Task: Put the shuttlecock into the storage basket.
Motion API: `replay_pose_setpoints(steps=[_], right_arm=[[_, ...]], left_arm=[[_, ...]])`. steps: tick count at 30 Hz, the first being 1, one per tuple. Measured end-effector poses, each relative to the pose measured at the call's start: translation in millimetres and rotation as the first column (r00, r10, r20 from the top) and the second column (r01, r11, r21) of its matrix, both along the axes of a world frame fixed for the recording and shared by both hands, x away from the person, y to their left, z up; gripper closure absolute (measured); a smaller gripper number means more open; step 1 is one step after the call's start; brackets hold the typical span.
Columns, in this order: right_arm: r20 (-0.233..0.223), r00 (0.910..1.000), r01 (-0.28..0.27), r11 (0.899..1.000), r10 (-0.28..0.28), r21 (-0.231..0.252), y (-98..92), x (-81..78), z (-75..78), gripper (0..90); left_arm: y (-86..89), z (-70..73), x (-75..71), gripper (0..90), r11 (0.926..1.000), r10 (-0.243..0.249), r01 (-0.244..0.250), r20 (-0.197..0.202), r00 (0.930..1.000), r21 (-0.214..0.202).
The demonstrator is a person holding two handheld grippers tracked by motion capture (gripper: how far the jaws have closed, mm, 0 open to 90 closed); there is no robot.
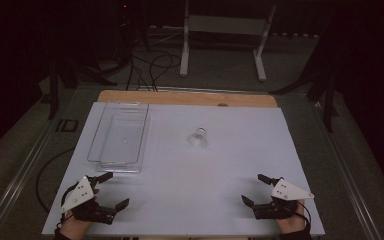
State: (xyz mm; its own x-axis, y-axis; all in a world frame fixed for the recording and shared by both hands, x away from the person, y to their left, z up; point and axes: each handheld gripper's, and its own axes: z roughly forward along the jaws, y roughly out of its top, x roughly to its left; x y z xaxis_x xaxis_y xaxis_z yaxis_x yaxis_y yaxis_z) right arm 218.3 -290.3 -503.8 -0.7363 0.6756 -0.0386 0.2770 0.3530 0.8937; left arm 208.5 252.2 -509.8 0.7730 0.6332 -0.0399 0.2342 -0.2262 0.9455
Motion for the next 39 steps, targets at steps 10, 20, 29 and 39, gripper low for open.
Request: replay_pose_setpoints(steps=[10, 20, 29, 39], right_arm=[[-0.017, 0.9998, 0.009, 1.000, -0.009, 0.021, -3.0, 3.5, -2.2, 9.6], [-0.023, 0.9997, 0.011, 0.999, -0.010, 0.036, 0.1, 5.8, 0.8, 9.5], [-0.013, 0.9999, 0.011, 0.999, -0.011, -0.035, 6.8, 3.4, 4.0, 9.4], [0.020, 0.9991, 0.037, 0.999, -0.036, -0.036, 4.6, 1.0, 3.9, 9.4]], left_arm=[[-1.9, 0.3, 0.5, 0.1, 0.9999, -0.014, 0.014, -0.021, 0.9997, 0.006], [-3.8, 0.2, -1.9, 0.1, 0.9993, -0.028, 0.029, -0.046, 0.9985, 0.023], [-6.8, 2.3, -1.1, 0.1, 0.9981, -0.050, 0.052, -0.056, 0.9972, 0.032], [-10.2, 12.3, 2.2, 0.1, 0.9950, -0.048, 0.055, -0.081, 0.9956, 0.084]])
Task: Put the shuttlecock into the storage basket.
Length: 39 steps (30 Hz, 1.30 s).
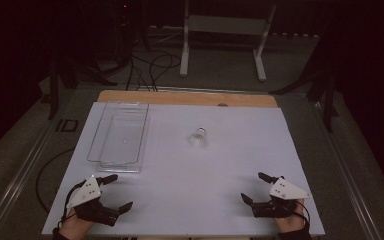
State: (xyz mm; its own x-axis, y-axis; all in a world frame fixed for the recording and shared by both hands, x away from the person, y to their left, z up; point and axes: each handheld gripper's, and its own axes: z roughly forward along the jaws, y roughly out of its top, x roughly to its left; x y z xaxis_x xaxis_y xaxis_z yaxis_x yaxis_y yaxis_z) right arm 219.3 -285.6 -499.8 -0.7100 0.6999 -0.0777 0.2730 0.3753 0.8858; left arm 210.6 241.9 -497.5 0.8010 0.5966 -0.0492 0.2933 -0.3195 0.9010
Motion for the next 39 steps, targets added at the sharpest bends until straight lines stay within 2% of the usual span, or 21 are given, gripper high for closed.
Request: replay_pose_setpoints(steps=[3, 7, 9, 12, 15, 18, 23, 27, 28, 32, 39], right_arm=[[-0.002, 1.0000, 0.002, 1.000, -0.002, 0.001, -0.1, 0.1, 0.0, 9.4], [-0.013, 0.9999, 0.001, 1.000, -0.001, 0.012, 0.2, 0.2, -0.5, 9.4], [-0.016, 0.9999, 0.000, 1.000, 0.000, 0.008, 0.4, 0.5, -0.8, 9.4], [-0.015, 0.9999, -0.002, 1.000, 0.002, 0.008, 0.4, 0.5, -0.7, 9.4], [-0.022, 0.9998, -0.003, 1.000, 0.003, 0.011, 0.4, 1.1, -1.2, 9.4], [-0.027, 0.9996, -0.001, 1.000, 0.001, 0.014, 0.6, 1.4, -1.8, 9.4], [-0.023, 0.9997, -0.001, 1.000, 0.001, 0.009, 0.6, 1.2, -1.4, 9.5], [-0.030, 0.9996, 0.001, 1.000, -0.001, 0.012, 0.7, 1.4, -1.8, 9.5], [-0.031, 0.9995, 0.001, 1.000, 0.000, 0.013, 0.7, 1.4, -1.9, 9.5], [-0.030, 0.9995, -0.001, 1.000, 0.002, 0.013, 1.0, 1.8, -2.2, 9.5], [-0.030, 0.9995, -0.006, 1.000, 0.006, 0.009, 1.1, 1.8, -2.2, 9.5]], left_arm=[[-1.8, 7.6, -0.4, 0.1, 0.9996, 0.013, -0.013, 0.012, 0.9999, 0.023], [-3.7, 14.3, 1.1, 0.1, 0.9993, 0.008, -0.008, -0.003, 1.0000, 0.037], [-7.6, 19.5, 2.2, 0.1, 0.9980, -0.011, 0.011, -0.012, 0.9999, 0.063], [-10.0, 22.4, 2.8, 0.1, 0.9971, -0.021, 0.022, -0.023, 0.9995, 0.072], [-16.8, 29.3, 6.0, 0.1, 0.9940, -0.040, 0.044, -0.041, 0.9983, 0.100], [-22.5, 34.3, 8.9, 0.1, 0.9924, -0.052, 0.058, -0.064, 0.9966, 0.108], [-25.8, 40.2, 12.7, 0.1, 0.9912, -0.034, 0.041, -0.059, 0.9977, 0.126], [-28.5, 45.9, 15.8, 0.1, 0.9909, -0.033, 0.042, -0.071, 0.9969, 0.128], [-29.6, 47.8, 16.7, 0.1, 0.9922, -0.034, 0.042, -0.070, 0.9970, 0.117], [-35.1, 52.9, 20.9, 0.1, 0.9894, -0.052, 0.063, -0.086, 0.9950, 0.131], [-47.2, 64.7, 26.6, 0.1, 0.9851, -0.079, 0.091, -0.087, 0.9931, 0.146]])
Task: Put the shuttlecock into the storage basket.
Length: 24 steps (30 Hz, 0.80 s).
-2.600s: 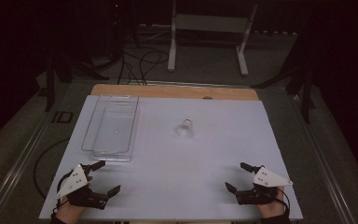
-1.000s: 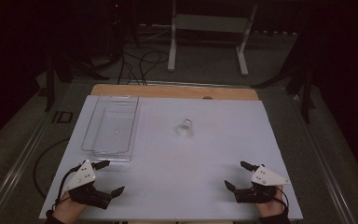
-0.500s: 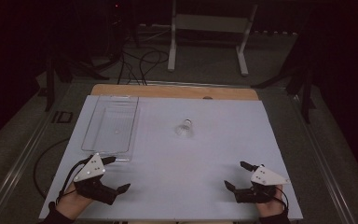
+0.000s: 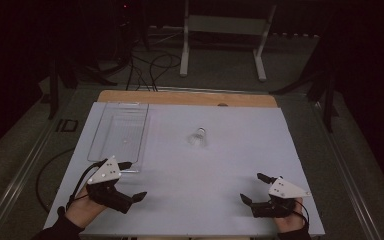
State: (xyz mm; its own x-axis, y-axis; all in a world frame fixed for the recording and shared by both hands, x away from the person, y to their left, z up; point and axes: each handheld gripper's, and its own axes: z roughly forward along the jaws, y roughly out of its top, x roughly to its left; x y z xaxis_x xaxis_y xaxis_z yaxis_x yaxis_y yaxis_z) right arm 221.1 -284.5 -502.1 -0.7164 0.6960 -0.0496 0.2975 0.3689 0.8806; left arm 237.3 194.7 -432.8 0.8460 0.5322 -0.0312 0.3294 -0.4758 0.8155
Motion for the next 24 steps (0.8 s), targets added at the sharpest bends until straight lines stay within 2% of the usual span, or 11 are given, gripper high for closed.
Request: replay_pose_setpoints(steps=[6, 9, 12, 16, 20, 24], right_arm=[[-0.001, 1.0000, -0.004, 1.000, 0.004, -0.001, 0.3, 0.1, -0.1, 9.5], [-0.002, 1.0000, -0.004, 1.000, 0.004, -0.001, 0.5, -0.1, 0.0, 9.5], [-0.003, 1.0000, -0.005, 1.000, 0.005, -0.001, 0.3, -0.1, 0.2, 9.5], [-0.004, 1.0000, -0.008, 1.000, 0.008, -0.002, 0.5, 0.1, -0.2, 9.5], [-0.005, 0.9999, -0.011, 1.000, 0.011, -0.004, 1.0, 0.2, -0.2, 9.5], [-0.007, 0.9999, -0.012, 1.000, 0.012, -0.001, 1.0, 0.1, -0.1, 9.5]], left_arm=[[-7.8, 11.8, 7.7, 0.1, 0.9997, -0.004, 0.004, 0.001, 1.0000, 0.026], [-13.9, 16.2, 12.4, 0.1, 0.9994, -0.010, 0.011, -0.013, 0.9999, 0.032], [-18.8, 18.4, 16.6, 0.1, 0.9984, -0.011, 0.012, -0.020, 0.9997, 0.055], [-26.0, 22.1, 20.5, 0.1, 0.9977, -0.027, 0.029, -0.026, 0.9993, 0.061], [-32.1, 25.8, 27.5, 0.1, 0.9969, -0.020, 0.023, -0.032, 0.9993, 0.075], [-40.4, 25.7, 33.3, 0.1, 0.9938, -0.021, 0.025, -0.037, 0.9991, 0.108]])
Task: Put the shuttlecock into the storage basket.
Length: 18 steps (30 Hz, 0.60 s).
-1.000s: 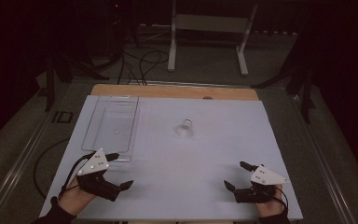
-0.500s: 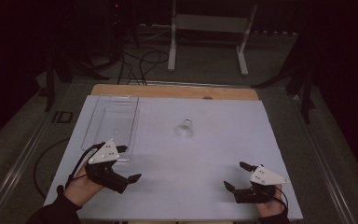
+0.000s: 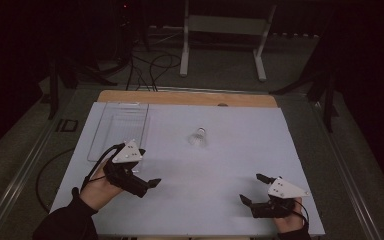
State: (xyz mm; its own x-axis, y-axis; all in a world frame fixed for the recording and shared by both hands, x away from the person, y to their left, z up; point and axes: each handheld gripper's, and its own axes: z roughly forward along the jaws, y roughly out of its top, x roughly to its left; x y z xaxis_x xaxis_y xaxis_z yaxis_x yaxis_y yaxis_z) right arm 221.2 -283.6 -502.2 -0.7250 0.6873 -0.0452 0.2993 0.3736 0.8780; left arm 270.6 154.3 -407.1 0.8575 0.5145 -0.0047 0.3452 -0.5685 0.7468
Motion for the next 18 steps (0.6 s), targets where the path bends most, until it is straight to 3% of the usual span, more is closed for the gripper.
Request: replay_pose_setpoints(steps=[3, 6, 9, 18], right_arm=[[0.001, 1.0000, -0.001, 1.000, 0.001, 0.000, 0.3, 0.0, -0.1, 9.5], [-0.001, 1.0000, -0.001, 1.000, 0.001, 0.002, 0.7, -0.2, 0.1, 9.5], [-0.004, 1.0000, -0.002, 1.000, 0.002, 0.001, 0.3, -0.1, 0.0, 9.5], [-0.002, 1.0000, -0.007, 1.000, 0.007, 0.000, 0.8, 0.2, -0.7, 9.5]], left_arm=[[-7.4, -2.2, 4.0, 0.1, 0.9993, -0.014, 0.014, -0.006, 0.9999, 0.035], [-13.1, -3.9, 8.1, 0.1, 0.9993, -0.015, 0.016, -0.029, 0.9995, 0.034], [-20.0, -6.0, 11.0, 0.1, 0.9981, -0.019, 0.021, -0.033, 0.9993, 0.059], [-35.2, -8.0, 22.0, 0.1, 0.9940, 0.018, -0.011, -0.069, 0.9975, 0.109]])
